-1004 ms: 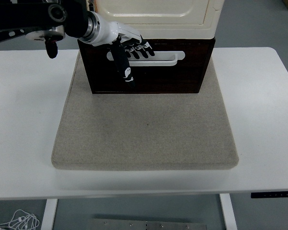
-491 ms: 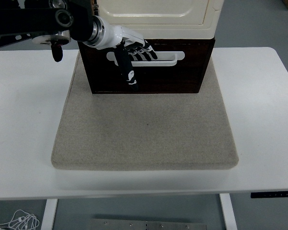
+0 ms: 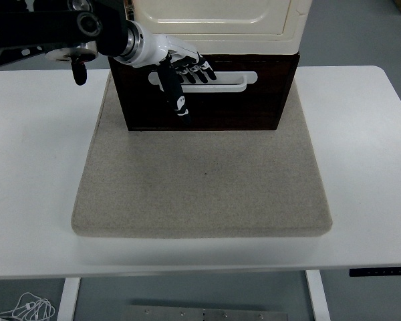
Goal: Open the drawer under the combination cabinet
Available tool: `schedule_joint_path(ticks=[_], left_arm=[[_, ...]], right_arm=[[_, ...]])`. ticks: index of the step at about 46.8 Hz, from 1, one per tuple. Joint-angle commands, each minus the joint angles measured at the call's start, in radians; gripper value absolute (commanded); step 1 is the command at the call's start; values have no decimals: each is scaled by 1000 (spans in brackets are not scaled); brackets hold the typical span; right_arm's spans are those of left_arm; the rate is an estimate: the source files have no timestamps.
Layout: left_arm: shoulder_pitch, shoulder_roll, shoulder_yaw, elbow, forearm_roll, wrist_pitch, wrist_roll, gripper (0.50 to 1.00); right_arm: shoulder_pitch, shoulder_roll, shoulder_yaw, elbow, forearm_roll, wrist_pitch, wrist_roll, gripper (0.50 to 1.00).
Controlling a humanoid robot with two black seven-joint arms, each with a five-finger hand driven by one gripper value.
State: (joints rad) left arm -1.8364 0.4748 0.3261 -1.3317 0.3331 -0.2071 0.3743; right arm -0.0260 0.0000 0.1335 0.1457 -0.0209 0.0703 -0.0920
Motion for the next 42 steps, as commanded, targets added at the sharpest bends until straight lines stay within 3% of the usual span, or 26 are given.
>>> schedule_joint_path(ticks=[1,28,42], left_arm=[[0,-10,-1,-1,0,0,0,1000],[-3,-12,-6,-7,-5,-17,-8,1000],[-4,-1,-10,-15,-9,-75,-8,1000]], right_arm=[[0,0,-2,0,-1,0,0,926],[0,0,0,0,1,0,0,926],[0,0,0,0,-1,0,0,926]])
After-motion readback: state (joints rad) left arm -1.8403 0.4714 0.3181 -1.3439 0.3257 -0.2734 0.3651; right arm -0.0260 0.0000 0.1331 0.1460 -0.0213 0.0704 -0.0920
